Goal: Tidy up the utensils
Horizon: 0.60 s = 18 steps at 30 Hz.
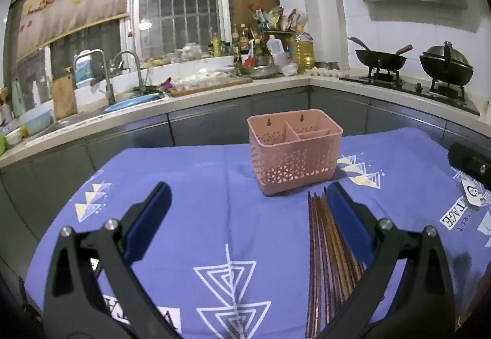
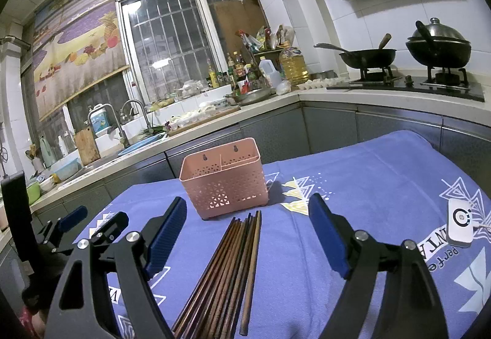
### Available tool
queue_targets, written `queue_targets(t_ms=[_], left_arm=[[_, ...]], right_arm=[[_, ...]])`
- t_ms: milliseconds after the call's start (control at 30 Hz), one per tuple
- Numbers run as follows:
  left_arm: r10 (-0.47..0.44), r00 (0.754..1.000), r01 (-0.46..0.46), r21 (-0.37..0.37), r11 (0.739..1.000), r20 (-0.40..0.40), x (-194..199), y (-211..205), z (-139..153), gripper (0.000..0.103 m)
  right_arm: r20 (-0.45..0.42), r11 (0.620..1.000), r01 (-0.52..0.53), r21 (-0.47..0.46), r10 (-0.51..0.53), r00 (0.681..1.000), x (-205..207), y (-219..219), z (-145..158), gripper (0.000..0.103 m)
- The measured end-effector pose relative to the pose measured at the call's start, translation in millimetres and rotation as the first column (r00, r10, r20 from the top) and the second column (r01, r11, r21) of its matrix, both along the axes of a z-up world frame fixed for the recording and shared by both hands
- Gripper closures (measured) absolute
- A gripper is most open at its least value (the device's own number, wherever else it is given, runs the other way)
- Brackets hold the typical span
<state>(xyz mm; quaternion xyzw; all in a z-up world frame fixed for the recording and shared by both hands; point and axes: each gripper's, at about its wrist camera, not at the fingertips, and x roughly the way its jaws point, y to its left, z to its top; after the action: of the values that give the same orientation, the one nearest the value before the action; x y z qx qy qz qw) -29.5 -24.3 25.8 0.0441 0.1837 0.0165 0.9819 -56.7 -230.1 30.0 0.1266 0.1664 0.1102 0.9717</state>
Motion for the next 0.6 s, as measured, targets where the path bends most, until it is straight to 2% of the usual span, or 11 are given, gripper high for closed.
queue_targets(t_ms=[167, 267, 300, 333, 367, 400, 467, 600], left_arm=[[0.012, 0.999, -0.012, 0.007, 1.000, -0.033, 6, 7, -9, 0.006], [0.017, 0.998, -0.017, -0.005, 1.000, -0.067, 12, 13, -16, 0.006], [0.012, 0.997, -0.013, -0.007, 1.000, -0.076, 13, 14, -18, 0.008], [-0.001, 0.996, 0.000, -0.009, 1.000, -0.091, 15, 13, -22, 0.018], [-0.020, 0.993, 0.019, -0.010, 1.000, -0.113, 18, 12, -25, 0.027], [-0.041, 0.989, 0.039, -0.014, 0.999, -0.142, 21, 11, -30, 0.029], [-0.102, 0.970, 0.095, -0.041, 0.995, -0.222, 31, 8, -43, 0.037], [-0.205, 0.914, 0.182, -0.098, 0.978, -0.349, 43, -3, -69, 0.048]], right_arm=[[-0.035, 1.000, -0.011, 0.001, 0.011, 0.999, 4, 2, -7, 0.026], [-0.046, 1.000, -0.022, -0.018, 0.021, 0.999, 7, 5, -12, 0.037], [-0.059, 0.998, -0.031, -0.046, 0.028, 0.998, 9, 9, -17, 0.045], [-0.079, 0.997, -0.035, -0.069, 0.030, 0.996, 13, 12, -22, 0.055], [-0.129, 0.996, -0.050, -0.081, 0.039, 0.991, 20, 14, -31, 0.060], [-0.165, 0.995, -0.067, -0.068, 0.055, 0.985, 25, 14, -36, 0.065], [-0.245, 0.994, -0.104, -0.036, 0.093, 0.965, 33, 16, -53, 0.068], [-0.294, 0.986, -0.148, -0.083, 0.118, 0.948, 36, 28, -66, 0.070]])
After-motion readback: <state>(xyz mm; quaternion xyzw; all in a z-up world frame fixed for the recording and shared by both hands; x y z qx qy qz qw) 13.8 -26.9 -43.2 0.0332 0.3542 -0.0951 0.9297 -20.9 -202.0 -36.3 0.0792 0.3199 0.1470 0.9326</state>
